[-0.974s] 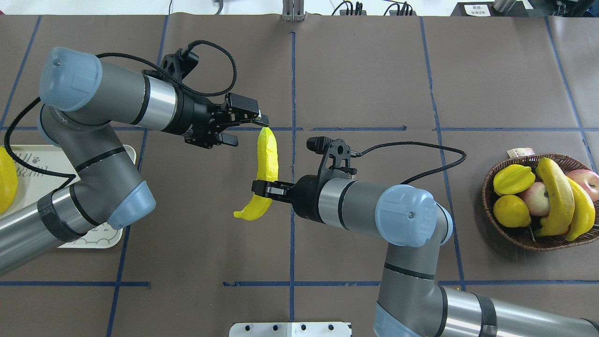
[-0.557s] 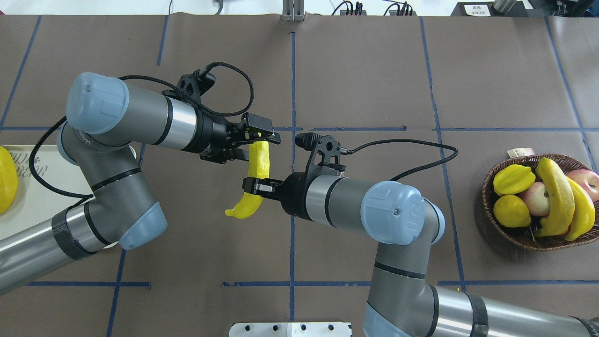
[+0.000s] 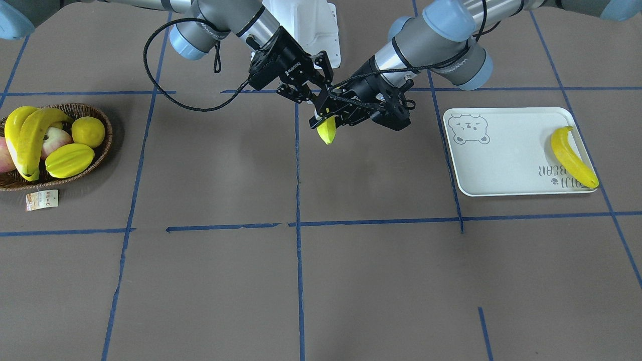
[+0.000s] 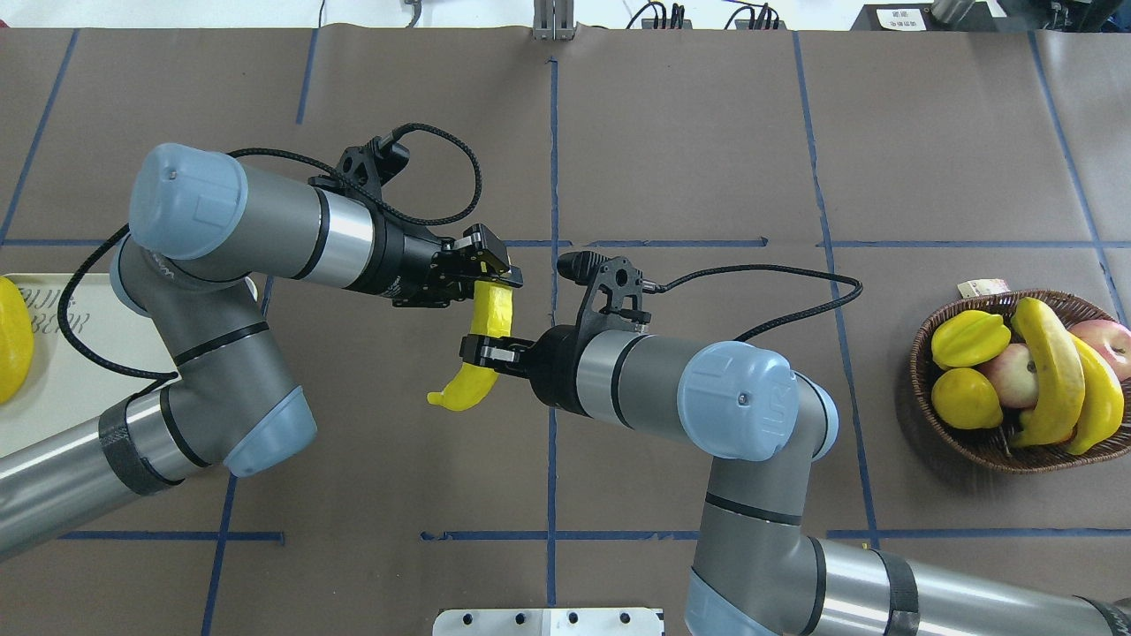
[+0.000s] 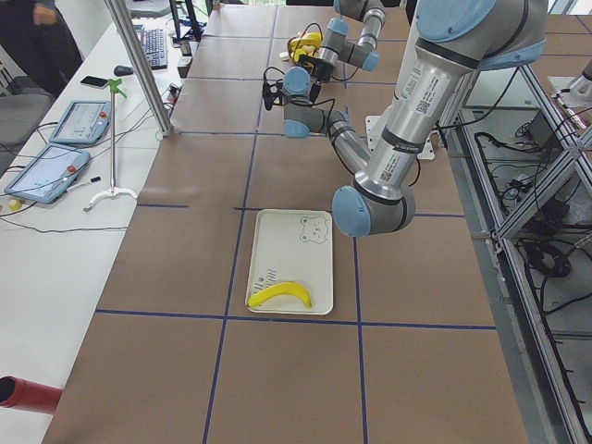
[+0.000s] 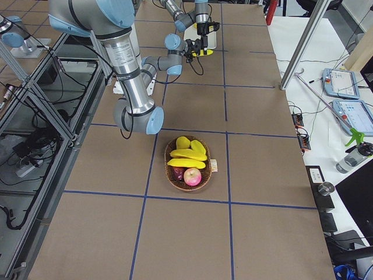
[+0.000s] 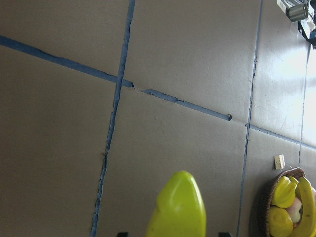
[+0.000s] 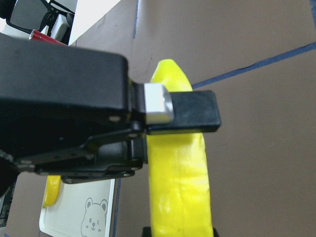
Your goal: Transfer all bananas from basket to plate
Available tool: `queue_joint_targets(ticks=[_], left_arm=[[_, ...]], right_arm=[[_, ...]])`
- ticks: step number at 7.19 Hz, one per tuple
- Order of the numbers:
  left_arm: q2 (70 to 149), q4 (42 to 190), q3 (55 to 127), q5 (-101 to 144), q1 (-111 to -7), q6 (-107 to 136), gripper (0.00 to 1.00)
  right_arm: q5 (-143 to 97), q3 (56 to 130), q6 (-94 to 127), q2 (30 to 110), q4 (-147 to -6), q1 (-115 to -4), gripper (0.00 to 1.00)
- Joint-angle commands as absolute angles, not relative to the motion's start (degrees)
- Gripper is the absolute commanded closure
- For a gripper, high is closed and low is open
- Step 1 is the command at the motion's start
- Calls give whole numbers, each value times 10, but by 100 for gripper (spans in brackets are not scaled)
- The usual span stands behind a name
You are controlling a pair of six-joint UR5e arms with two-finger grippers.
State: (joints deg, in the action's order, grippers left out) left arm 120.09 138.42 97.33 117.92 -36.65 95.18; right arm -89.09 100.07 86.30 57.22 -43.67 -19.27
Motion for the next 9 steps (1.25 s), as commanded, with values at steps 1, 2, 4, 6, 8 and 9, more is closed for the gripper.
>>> queue_joint_targets(ticks=[1, 2, 4, 6, 8, 9], left_arm=[[1195, 1384, 976, 1179, -367, 952, 100], [1194, 1384, 976, 1179, -368, 952, 100], [1190, 1383, 976, 1179, -371, 952, 100], [1178, 1379, 976, 1179, -376, 950, 100], [1155, 1317, 1003, 1179, -408, 945, 100], [1141, 1257, 1032, 1177, -427, 934, 100]], right_arm=[[-891, 1000, 869, 571, -436, -193, 78], [-891, 1001, 904, 571, -435, -193, 32], [-891, 1003, 908, 572, -437, -195, 0], [-894, 1008, 908, 573, -437, -198, 0], [-907, 1040, 907, 603, -441, -202, 0], [-925, 1042, 907, 606, -466, -213, 0]])
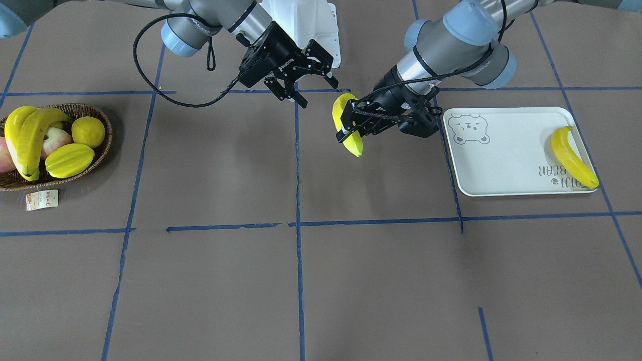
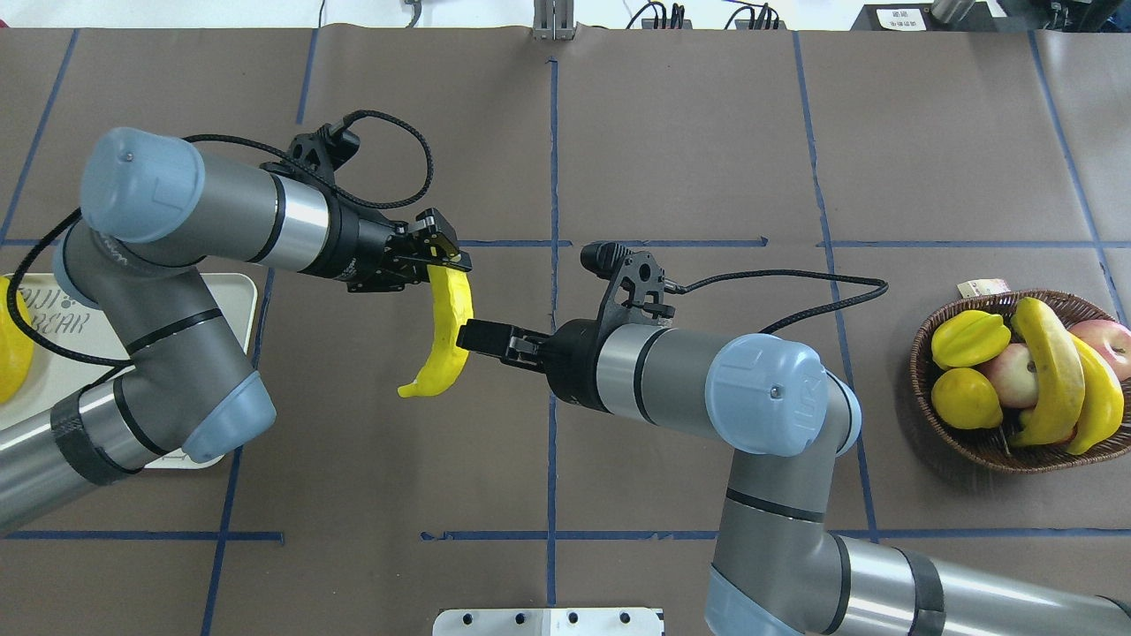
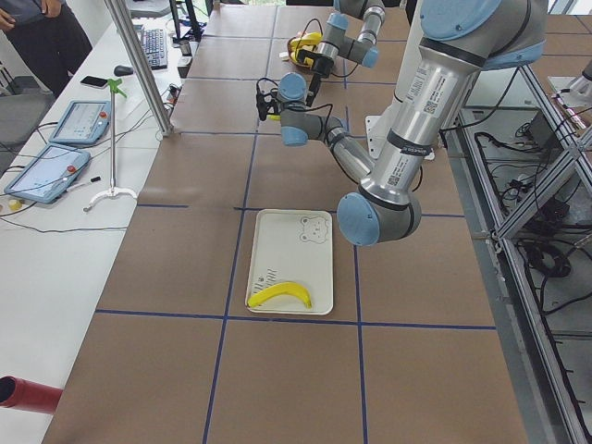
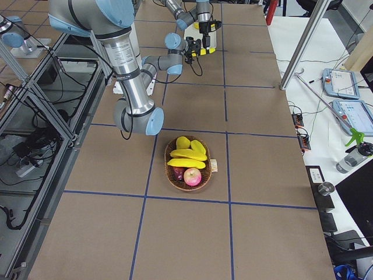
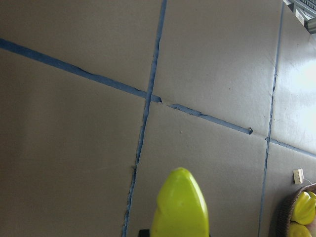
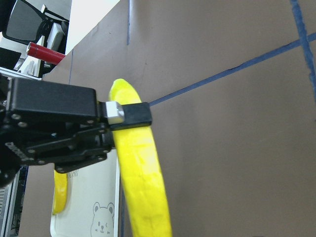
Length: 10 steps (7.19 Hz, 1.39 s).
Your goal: Transfer all bananas from basket to plate
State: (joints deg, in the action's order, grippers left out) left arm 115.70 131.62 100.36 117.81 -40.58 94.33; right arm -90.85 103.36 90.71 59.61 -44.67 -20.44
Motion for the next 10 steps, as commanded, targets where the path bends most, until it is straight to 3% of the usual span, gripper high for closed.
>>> queue_joint_targets(ticks=[1, 4, 5, 7, 9, 10], left_arm=[[1138, 1192, 1055, 1177, -442, 910, 100], [1076, 918, 1167, 1176, -473, 839, 100], [1054, 889, 1185, 1179, -488, 833, 100], [984, 896, 1185, 1177, -517, 831, 100], [903, 953, 1177, 1182, -574, 786, 100], [897, 981, 1135, 1185, -595, 788, 100]], right_arm=[[-952, 1063, 904, 606, -521, -229, 0], [-1073, 1158, 897, 608, -763, -300, 0], [-1094, 1182, 892, 609, -844, -326, 0], [-1143, 1221, 773, 640, -951, -370, 0], [-1170, 1246, 654, 703, -963, -415, 0], [-1200, 1251, 630, 725, -962, -438, 0]])
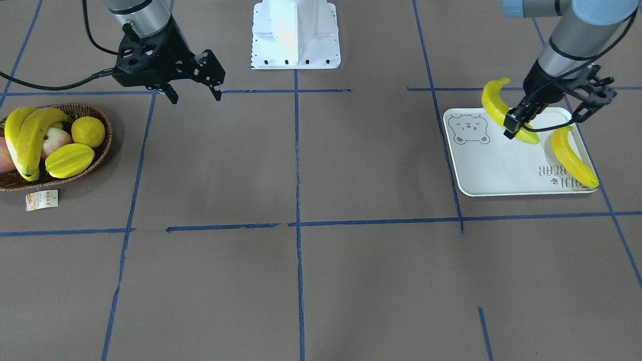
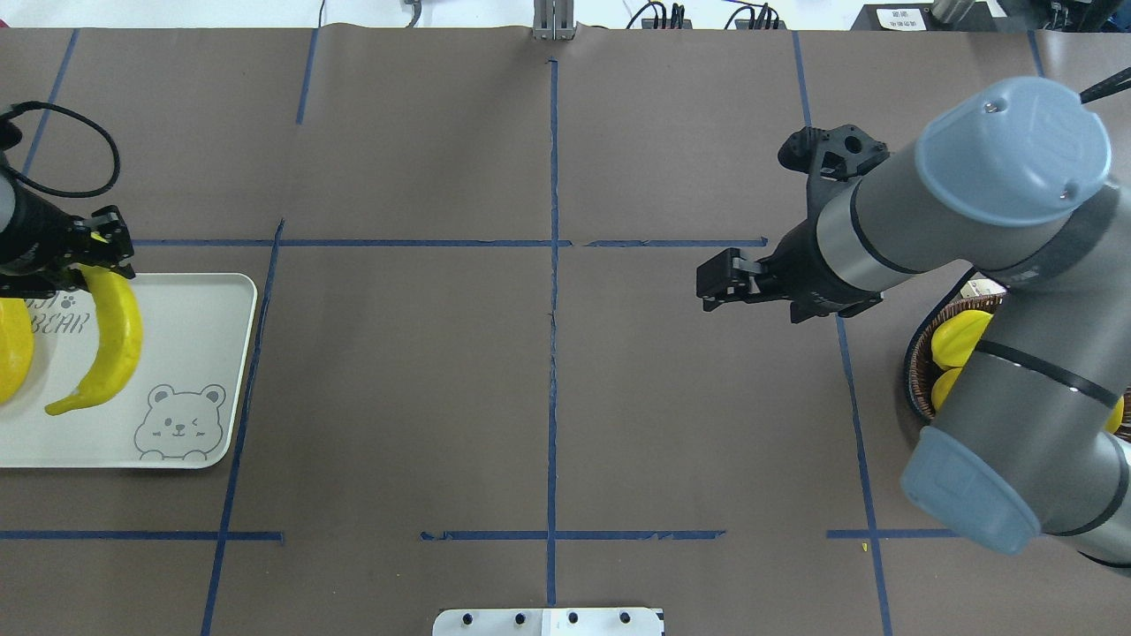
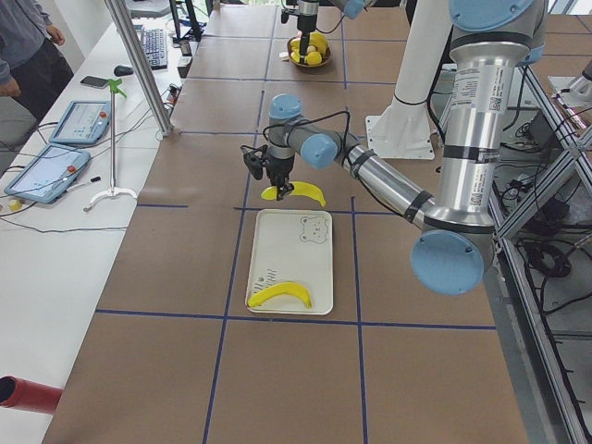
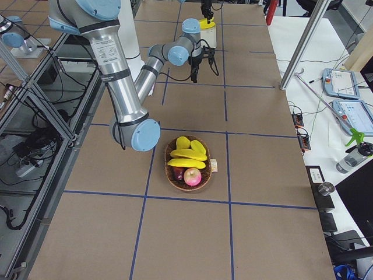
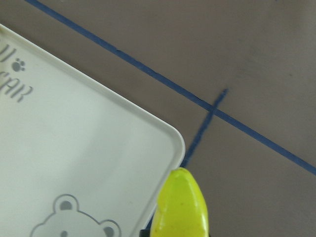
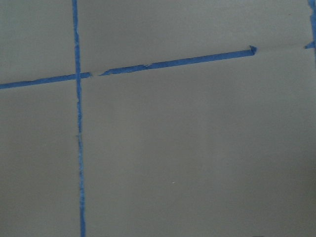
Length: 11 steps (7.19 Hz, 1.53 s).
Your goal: Transfer all bananas from basket to plate
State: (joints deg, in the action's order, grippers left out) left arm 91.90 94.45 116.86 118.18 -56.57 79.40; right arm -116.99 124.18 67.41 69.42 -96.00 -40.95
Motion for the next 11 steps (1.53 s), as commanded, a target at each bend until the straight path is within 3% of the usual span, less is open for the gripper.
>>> queue_joint_targets(ticks=[1, 4, 6, 7, 9, 10, 11], left_arm=[[890, 1045, 1082, 1185, -595, 828, 100], [882, 1235, 922, 1182, -597, 860, 95], [882, 1252, 886, 1182, -597, 862, 94], [882, 1252, 885, 1182, -598, 862, 80], [882, 1253, 884, 1182, -598, 860, 35], [882, 1277, 884, 1182, -599, 859, 1], [882, 1284, 891, 1189, -608, 858, 0]], right_arm=[[-1206, 1260, 622, 742, -961, -445, 0], [-1203, 1260, 623, 743, -961, -444, 0], [-1201, 1260, 623, 743, -961, -444, 0], [-1200, 1259, 623, 743, -961, -444, 0], [-1200, 1260, 624, 744, -962, -445, 0], [-1200, 1262, 623, 746, -963, -446, 0], [-1201, 1264, 623, 753, -963, -447, 0]])
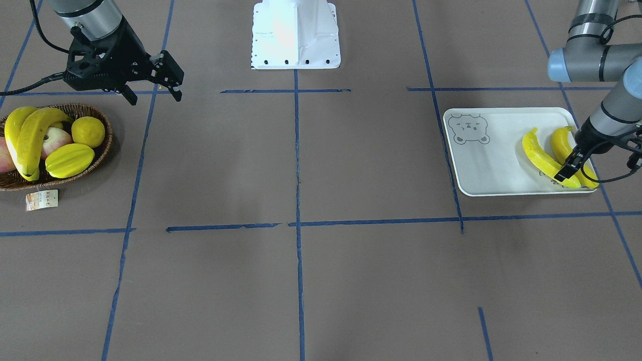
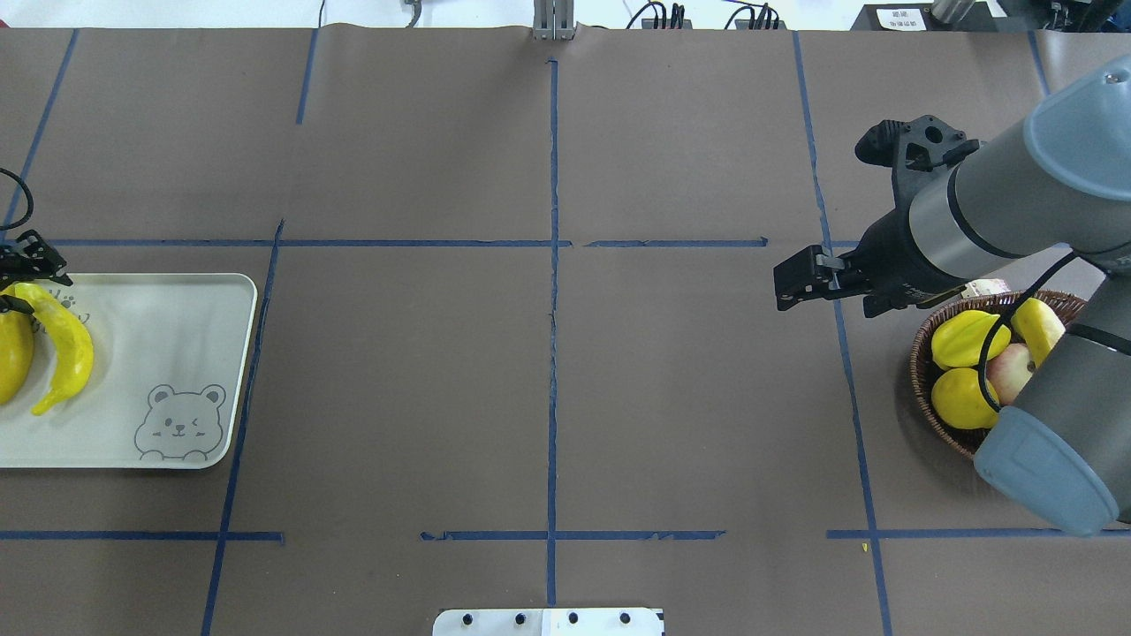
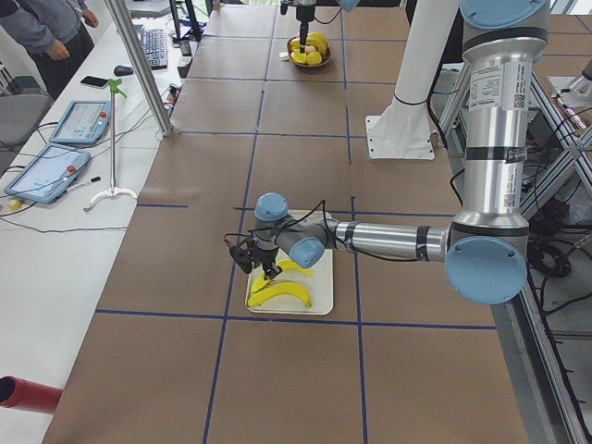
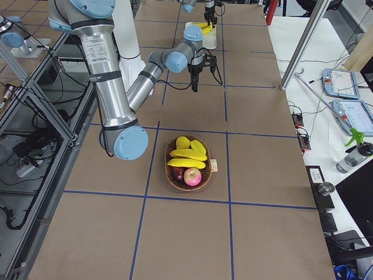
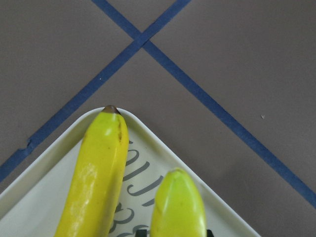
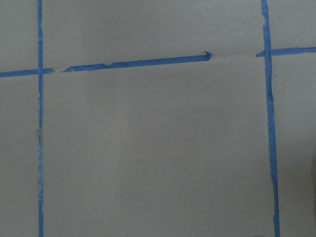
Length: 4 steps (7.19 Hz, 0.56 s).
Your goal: Transfer all bananas from basket to plate
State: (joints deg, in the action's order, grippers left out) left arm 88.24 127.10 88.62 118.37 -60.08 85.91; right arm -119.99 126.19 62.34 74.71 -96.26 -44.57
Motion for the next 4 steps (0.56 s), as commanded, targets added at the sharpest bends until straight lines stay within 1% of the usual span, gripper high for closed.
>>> queue_joint_targets(ticks=[1, 2, 3, 4], left_arm=[[887, 1281, 902, 1236, -626, 859, 0], [893, 1276, 940, 1285, -649, 860, 0], [899, 1277, 969, 1287, -645, 860, 0], [926, 1277, 995, 1287, -629, 860, 0]], right_arm=[[-1202, 1266, 622, 764, -962, -455, 0], [-1202, 1285, 602, 792, -962, -456, 0], [-1201, 1302, 563, 829, -960, -460, 0], [-1201, 1316, 514, 871, -957, -477, 0]])
